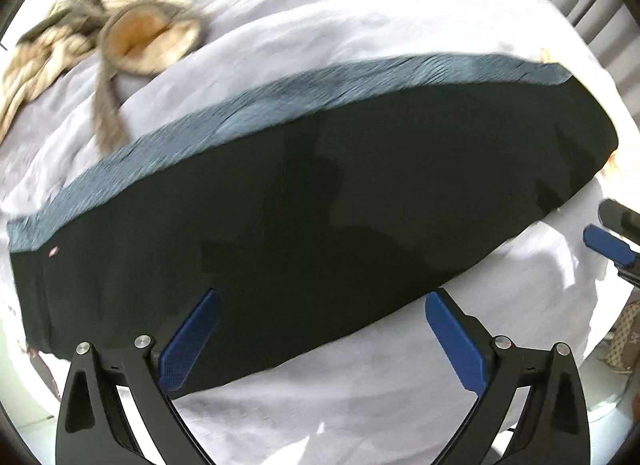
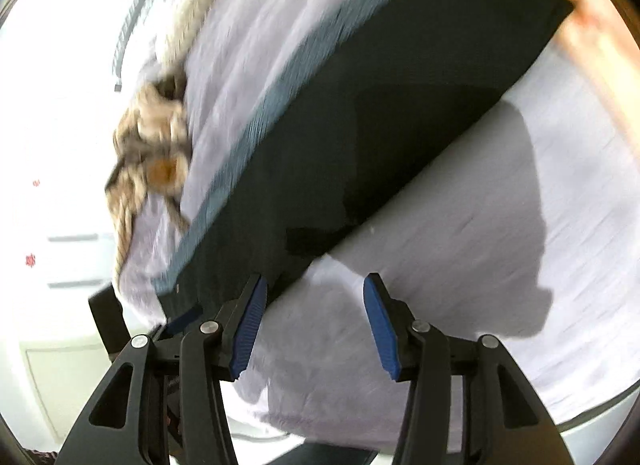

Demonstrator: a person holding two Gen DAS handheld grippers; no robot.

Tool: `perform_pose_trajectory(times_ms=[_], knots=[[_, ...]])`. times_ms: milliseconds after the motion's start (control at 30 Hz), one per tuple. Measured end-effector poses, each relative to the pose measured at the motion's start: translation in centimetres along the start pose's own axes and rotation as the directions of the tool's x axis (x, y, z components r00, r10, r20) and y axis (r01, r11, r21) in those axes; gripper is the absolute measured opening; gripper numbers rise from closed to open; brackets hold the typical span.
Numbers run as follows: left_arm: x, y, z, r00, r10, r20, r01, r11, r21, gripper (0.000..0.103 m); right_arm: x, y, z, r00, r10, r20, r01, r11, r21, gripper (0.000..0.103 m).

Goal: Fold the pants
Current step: 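Smooth the folded trousers flat with both grippers and release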

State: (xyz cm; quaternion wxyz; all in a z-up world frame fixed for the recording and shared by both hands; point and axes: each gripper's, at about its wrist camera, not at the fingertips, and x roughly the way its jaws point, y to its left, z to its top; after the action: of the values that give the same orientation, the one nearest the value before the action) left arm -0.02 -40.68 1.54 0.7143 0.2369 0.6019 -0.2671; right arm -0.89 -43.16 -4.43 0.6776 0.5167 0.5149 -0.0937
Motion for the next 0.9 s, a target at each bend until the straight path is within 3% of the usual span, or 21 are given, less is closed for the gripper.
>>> perform_pose_trajectory(times_ms=[100, 300, 433, 567, 667, 733, 767, 900], knots=[[-0.4, -3.2, 2.6, 0.999, -0.022, 0.034, 0.023, 1.0, -0.009, 0.103, -1.9, -2.6, 3.1, 0.996, -0.002, 0.092, -0.003, 0.998, 0.055, 0.055], [1.4, -9.1, 7.3, 0.997, -0.031, 0.065, 0.033, 0.999, -0.028, 0.103, -2.1, -7.3, 7.0, 0.984, -0.02, 0.179, -0.008, 0.988, 0.156, 0.055], [3.8, -11.0, 7.4, 0.999, -0.016, 0.033, 0.017, 0.999, -0.044, 0.103, -1.7, -8.9, 7.0, 0.98, 0.023, 0.199, -0.063, 0.979, 0.196, 0.054], [4.0, -11.8, 7.2, 0.999, -0.029, 0.044, 0.032, 0.998, -0.059, 0.103, -1.0, -8.7, 7.9, 0.971, 0.032, 0.236, -0.083, 0.974, 0.209, 0.054], [4.0, -11.9, 6.1, 0.999, -0.013, 0.035, 0.014, 0.999, -0.042, 0.103, -0.6, -9.0, 9.2, 0.958, 0.076, 0.276, -0.145, 0.96, 0.238, 0.055], [2.8, -11.7, 6.5, 1.0, -0.001, 0.031, 0.003, 0.999, -0.045, 0.099, -0.6, -9.1, 9.8, 0.945, 0.145, 0.293, -0.221, 0.943, 0.248, 0.034], [2.0, -11.7, 7.1, 0.999, 0.0, 0.054, 0.002, 0.999, -0.05, 0.09, -0.9, -8.9, 10.1, 0.939, 0.173, 0.296, -0.247, 0.94, 0.233, 0.014], [-0.8, -14.1, 10.1, 0.979, 0.029, 0.2, -0.015, 0.997, -0.074, 0.09, -2.0, -6.1, 10.1, 0.939, 0.189, 0.286, -0.23, 0.966, 0.12, 0.014]])
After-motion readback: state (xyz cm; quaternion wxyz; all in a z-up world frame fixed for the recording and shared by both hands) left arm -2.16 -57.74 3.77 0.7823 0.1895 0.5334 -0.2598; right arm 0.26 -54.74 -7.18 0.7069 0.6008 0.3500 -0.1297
